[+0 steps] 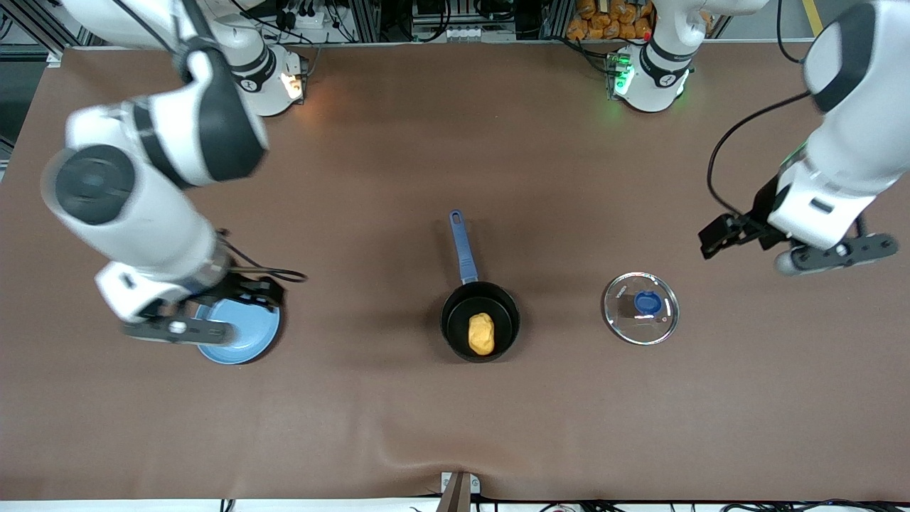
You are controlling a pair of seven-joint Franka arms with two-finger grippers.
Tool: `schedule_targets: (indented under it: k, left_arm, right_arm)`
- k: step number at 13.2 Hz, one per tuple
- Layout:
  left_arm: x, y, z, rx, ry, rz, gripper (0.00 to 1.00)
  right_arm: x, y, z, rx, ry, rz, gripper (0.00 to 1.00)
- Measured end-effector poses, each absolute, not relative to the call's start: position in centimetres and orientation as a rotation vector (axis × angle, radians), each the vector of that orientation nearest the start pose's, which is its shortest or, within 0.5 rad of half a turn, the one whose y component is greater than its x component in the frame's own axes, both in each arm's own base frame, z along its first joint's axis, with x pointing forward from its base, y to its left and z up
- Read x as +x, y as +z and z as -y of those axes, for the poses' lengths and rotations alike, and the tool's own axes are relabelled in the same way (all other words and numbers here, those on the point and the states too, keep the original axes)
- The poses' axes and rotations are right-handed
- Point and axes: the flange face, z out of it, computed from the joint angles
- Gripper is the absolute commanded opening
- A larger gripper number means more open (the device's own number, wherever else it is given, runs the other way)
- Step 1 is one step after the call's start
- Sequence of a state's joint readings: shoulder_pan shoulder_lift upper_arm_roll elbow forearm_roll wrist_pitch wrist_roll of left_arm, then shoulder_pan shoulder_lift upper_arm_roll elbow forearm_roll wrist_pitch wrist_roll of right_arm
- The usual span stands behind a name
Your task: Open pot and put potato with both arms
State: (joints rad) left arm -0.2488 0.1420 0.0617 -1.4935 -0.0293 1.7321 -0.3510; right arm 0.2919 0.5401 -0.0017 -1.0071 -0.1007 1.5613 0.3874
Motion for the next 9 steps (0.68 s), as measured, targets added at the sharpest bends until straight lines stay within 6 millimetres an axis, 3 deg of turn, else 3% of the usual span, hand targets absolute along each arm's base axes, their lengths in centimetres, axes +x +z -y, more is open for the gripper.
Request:
schedule_targets:
  k: [2,5,6,9]
  left_arm:
    - [59.5,62.4,12.0,-3.196,-0.164,0.265,1.00]
    - [58.7,64.0,11.7,-3.198,-0.171,0.262,1.00]
    - [58.7,64.0,11.5,-3.197,-0.172,0.208,1.00]
    - [58.9,64.0,10.4,-3.179,-0.182,-0.176,1.00]
  right_arm:
    - [67.1,56.6,-15.7,-3.231,-0.055,-0.188,1.00]
    - [65.4,57.6,-12.0,-3.214,-0.106,-0.169,1.00]
    - [64.4,57.9,-11.0,-3.192,-0.109,-0.186,1.00]
    - [61.4,59.3,-7.1,-3.140,-0.098,-0.242,1.00]
